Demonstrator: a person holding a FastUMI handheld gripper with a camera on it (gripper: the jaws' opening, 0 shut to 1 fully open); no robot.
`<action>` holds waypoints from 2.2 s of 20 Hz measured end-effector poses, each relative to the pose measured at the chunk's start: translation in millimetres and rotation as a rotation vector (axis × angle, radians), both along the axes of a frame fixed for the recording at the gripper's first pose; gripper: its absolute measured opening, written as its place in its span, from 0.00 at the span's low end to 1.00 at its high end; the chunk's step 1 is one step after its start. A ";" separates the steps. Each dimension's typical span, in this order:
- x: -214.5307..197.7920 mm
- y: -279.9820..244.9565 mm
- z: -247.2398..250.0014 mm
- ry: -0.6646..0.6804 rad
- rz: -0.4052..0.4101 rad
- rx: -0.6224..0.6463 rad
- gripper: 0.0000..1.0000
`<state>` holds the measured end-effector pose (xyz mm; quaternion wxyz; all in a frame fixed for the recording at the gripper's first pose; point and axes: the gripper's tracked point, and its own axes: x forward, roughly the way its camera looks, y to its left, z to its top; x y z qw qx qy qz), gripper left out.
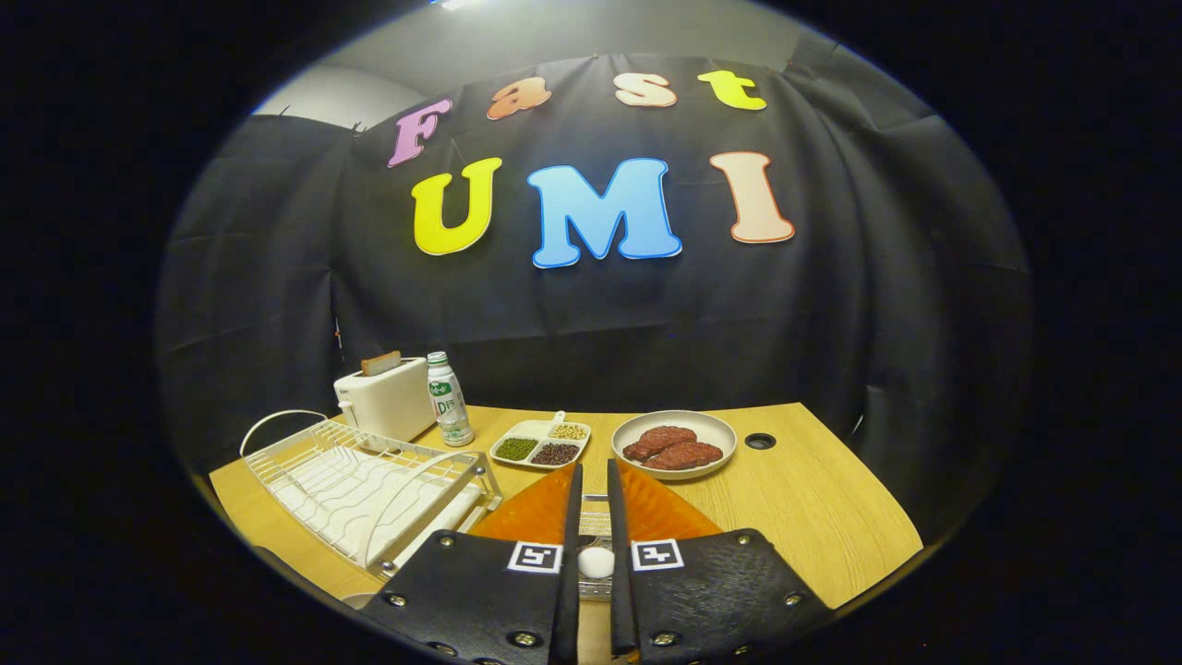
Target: Take the plate from the dish rack, then take the spoon from the basket and place it into the plate.
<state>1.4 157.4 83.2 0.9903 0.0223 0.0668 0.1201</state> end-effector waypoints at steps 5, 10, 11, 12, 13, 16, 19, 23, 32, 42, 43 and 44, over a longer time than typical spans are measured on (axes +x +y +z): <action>-29.9 1.7 34.1 0.018 -0.014 -0.023 0.13; -68.7 3.6 64.7 0.027 -0.035 -0.027 0.13; -76.0 3.5 70.9 0.022 -0.043 -0.030 0.13; -82.1 4.2 76.1 0.021 -0.046 -0.028 0.13; -90.0 7.2 78.5 0.023 -0.045 -0.028 0.13; -110.5 10.0 83.5 0.033 -0.051 -0.033 0.13; -131.3 17.3 68.5 0.076 -0.028 -0.049 0.13; -155.9 32.7 34.2 0.162 0.012 -0.105 0.13; -168.1 64.0 -8.4 0.258 0.086 -0.168 0.13; -151.6 117.7 -41.5 0.305 0.229 -0.242 0.13; -144.5 122.2 -42.2 0.306 0.245 -0.248 0.13; -143.3 127.3 -43.2 0.308 0.259 -0.254 0.13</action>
